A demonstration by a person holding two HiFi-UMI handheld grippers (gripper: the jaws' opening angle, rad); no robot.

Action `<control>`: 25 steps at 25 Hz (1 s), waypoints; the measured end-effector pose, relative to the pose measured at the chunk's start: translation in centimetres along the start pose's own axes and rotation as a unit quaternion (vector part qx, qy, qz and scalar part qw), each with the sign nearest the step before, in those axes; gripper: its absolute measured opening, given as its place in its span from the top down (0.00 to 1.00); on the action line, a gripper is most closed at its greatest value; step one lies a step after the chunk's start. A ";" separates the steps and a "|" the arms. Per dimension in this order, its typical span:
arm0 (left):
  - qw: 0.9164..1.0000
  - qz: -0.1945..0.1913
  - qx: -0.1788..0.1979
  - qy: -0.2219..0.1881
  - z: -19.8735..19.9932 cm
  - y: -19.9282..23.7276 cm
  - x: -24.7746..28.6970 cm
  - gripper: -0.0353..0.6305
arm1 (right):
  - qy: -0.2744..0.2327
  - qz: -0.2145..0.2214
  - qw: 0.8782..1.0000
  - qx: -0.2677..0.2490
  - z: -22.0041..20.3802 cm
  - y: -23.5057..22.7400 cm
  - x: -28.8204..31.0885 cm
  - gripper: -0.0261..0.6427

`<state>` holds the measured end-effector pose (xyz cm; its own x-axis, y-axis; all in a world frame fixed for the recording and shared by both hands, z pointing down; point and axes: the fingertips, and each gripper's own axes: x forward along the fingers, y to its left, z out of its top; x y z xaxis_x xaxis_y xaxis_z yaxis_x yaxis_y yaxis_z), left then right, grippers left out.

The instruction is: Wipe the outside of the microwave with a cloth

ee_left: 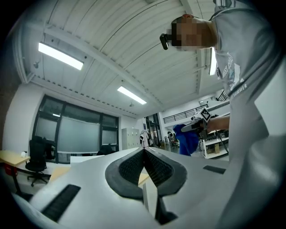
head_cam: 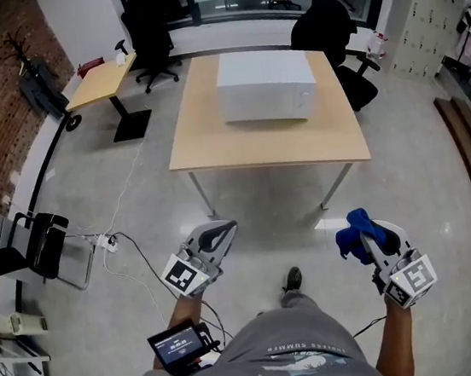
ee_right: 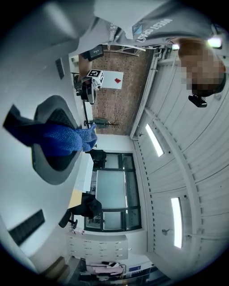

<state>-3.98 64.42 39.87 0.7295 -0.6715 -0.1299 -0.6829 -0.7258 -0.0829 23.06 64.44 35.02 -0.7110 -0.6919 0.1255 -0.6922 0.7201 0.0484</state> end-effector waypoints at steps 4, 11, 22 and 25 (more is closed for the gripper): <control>1.000 0.013 -0.004 0.021 -1.5 2.3 2.1 0.91 | 0.000 0.001 1.000 0.028 -1.9 -3.9 2.7 0.86; 0.998 0.025 0.002 0.055 -4.2 7.8 10.0 0.91 | 0.000 0.014 0.999 0.047 -4.1 -12.3 9.5 0.86; 0.996 0.054 0.006 0.064 -5.7 14.6 20.4 0.91 | 0.007 0.058 0.997 0.055 -4.1 -24.3 20.7 0.86; 0.997 0.053 0.001 0.049 -6.2 17.4 21.7 0.91 | 0.009 0.060 0.996 0.063 -4.4 -25.7 24.0 0.86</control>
<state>0.17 36.29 41.72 0.6539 -0.7555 -0.0408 -0.7560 -0.6502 -0.0753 24.35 29.55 41.13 -0.7887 -0.5987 0.1398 -0.6125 0.7850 -0.0931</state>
